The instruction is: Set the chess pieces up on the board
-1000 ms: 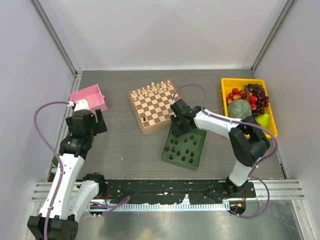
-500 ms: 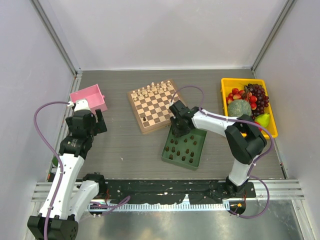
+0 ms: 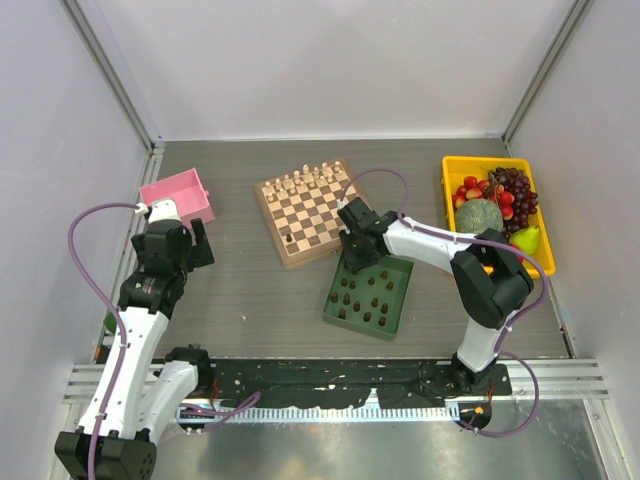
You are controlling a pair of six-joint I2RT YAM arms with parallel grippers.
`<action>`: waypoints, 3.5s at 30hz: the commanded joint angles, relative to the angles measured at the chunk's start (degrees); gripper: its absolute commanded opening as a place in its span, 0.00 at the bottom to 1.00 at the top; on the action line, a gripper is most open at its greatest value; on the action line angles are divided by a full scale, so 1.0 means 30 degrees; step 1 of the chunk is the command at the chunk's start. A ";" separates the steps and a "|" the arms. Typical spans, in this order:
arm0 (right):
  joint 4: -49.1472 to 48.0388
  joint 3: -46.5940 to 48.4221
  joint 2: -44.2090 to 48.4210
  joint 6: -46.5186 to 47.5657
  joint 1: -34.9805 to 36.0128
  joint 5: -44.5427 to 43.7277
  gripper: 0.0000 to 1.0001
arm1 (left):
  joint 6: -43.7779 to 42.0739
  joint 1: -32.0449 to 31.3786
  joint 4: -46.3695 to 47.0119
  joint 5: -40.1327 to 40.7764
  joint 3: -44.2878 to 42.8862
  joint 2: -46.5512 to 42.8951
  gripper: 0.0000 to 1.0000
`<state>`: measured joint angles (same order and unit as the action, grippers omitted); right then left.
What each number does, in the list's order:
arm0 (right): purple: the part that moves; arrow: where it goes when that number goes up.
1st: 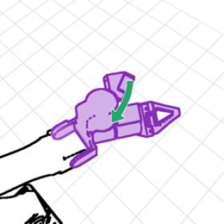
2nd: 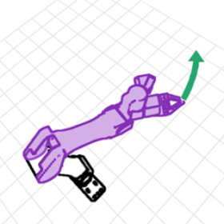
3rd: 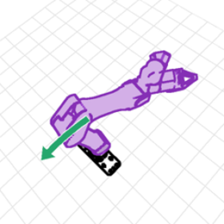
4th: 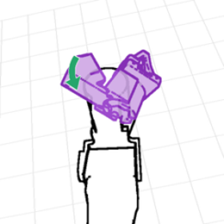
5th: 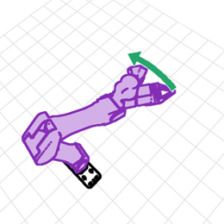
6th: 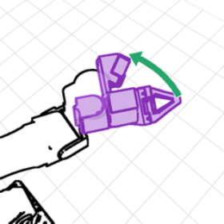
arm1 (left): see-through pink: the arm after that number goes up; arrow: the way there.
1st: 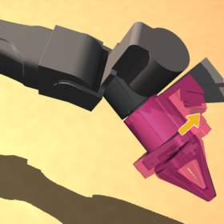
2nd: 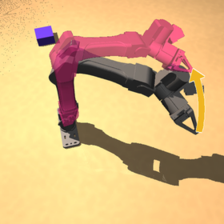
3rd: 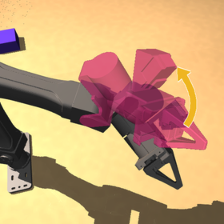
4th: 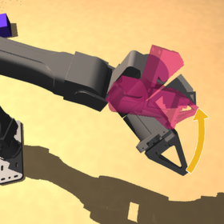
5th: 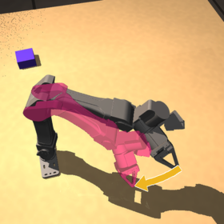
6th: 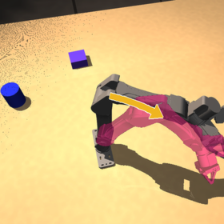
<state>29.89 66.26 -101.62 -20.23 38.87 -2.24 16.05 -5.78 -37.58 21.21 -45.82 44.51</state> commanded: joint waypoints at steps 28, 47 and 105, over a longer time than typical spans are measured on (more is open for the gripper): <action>0.2429 0.1701 0.3578 0.0707 0.0050 -0.0191 0.18 | -0.0137 -0.0007 0.0194 -0.0157 -0.0399 0.0163 0.99; 0.3307 1.1772 -0.4027 0.1235 0.1192 0.0396 0.17 | -0.0107 -0.0007 0.0164 -0.0244 -0.0370 -0.0072 0.99; 0.6003 2.0013 -0.8786 0.1498 0.2130 0.0105 0.43 | 0.0010 0.0433 0.0252 -0.1094 -0.0370 0.0075 0.99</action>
<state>47.77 123.20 -134.61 -15.57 45.06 -1.74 16.08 -4.84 -37.63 18.44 -45.82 44.75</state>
